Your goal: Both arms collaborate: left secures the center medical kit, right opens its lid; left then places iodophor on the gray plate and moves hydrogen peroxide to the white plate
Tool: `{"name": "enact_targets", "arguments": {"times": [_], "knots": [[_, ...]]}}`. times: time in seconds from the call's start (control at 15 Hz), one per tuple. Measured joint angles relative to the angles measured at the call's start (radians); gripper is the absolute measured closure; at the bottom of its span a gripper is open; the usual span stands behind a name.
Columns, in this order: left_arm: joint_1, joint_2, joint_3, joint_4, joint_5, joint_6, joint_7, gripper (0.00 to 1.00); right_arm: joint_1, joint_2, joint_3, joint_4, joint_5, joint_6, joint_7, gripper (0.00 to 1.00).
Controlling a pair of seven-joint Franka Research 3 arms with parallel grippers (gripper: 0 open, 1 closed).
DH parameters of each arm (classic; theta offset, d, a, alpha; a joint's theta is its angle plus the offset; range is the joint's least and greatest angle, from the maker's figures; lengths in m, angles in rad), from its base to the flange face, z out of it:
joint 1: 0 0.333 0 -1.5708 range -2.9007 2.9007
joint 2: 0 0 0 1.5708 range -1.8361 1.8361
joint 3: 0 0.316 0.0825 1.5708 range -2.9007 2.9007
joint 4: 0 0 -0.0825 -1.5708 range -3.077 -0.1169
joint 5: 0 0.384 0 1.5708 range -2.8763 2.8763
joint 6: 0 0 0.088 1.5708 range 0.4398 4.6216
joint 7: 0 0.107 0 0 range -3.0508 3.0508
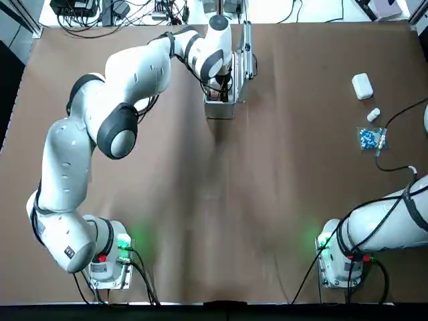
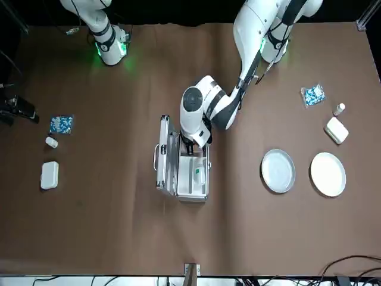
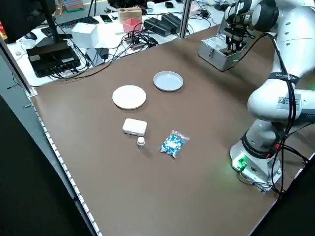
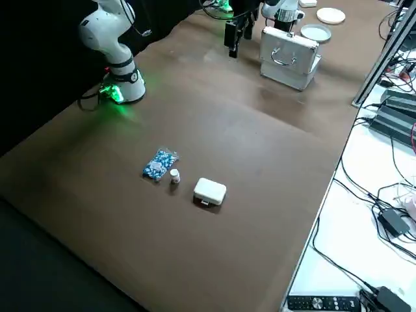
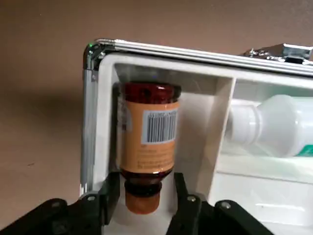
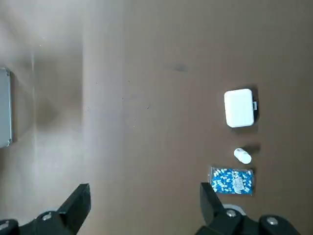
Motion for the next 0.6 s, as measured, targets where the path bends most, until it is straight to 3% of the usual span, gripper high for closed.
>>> {"name": "enact_targets", "arguments": {"times": [0.33,0.6], "knots": [[-0.008,0.003,0.003,0.0,0.001,0.0,0.0,0.51,0.002,-0.002,0.0,0.0,0.0,0.0,0.0,0.01],[-0.01,0.009,0.005,0.001,0.004,0.004,0.0,0.66,0.005,-0.005,0.0,0.0,0.0,-0.001,0.001,0.01]]}}
